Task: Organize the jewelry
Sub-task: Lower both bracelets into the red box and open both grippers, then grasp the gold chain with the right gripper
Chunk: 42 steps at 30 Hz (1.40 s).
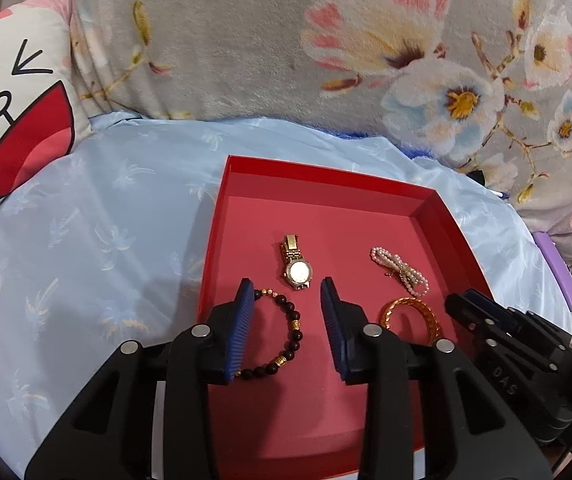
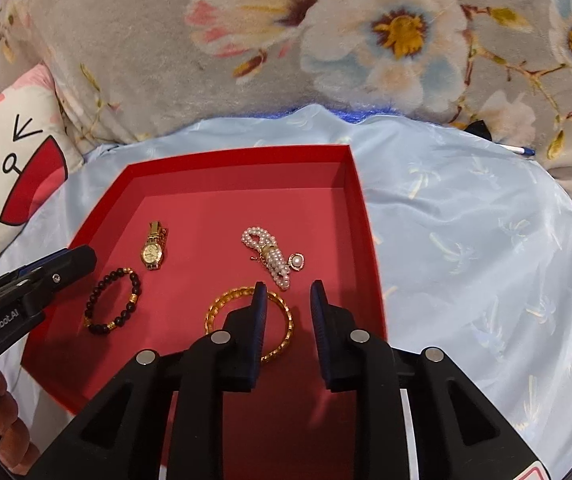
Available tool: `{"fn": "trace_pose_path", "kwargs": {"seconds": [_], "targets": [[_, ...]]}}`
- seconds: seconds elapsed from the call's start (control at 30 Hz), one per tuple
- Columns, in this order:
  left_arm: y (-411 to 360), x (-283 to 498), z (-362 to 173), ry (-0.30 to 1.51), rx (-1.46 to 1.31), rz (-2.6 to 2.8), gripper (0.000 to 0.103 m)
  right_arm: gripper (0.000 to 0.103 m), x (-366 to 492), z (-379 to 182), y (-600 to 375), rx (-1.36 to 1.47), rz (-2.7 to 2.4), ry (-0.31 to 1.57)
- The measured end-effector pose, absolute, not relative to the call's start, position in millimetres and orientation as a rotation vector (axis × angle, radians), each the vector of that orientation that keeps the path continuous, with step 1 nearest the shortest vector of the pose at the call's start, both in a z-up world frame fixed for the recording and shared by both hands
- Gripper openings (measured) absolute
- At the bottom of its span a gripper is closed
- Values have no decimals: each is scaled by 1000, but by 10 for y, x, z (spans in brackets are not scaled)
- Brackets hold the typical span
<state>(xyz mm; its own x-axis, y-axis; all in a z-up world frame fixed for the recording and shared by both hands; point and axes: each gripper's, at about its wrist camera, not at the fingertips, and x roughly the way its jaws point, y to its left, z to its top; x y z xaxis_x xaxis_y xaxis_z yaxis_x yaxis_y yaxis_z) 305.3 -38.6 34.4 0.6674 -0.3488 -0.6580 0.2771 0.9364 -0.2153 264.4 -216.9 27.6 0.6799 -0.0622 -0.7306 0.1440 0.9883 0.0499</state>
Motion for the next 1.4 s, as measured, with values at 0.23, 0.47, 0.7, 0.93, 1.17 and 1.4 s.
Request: {"fn": "trace_pose_path", "kwargs": {"seconds": [0.23,0.47,0.7,0.93,1.17,1.4], "targets": [[-252,2704,441,722,-90,-350,34,24,2182,390,-2251,163,-99,797],[-134,2175,441,718,-84,-346,35,29,1596,401,-2244,181,-113,796],[-3,1728,272,772,-107,-354,36,29,1087,421,-2284,219,-126,805],[73,1411,163,801,-98,-350,36,29,687,356,-2316,245,-137,834],[37,1133,75,809,-51,-342,44,29,402,265,-2280,249,-137,862],[-13,914,-19,806,-25,-331,54,31,243,167,-2150,247,-111,878]]}}
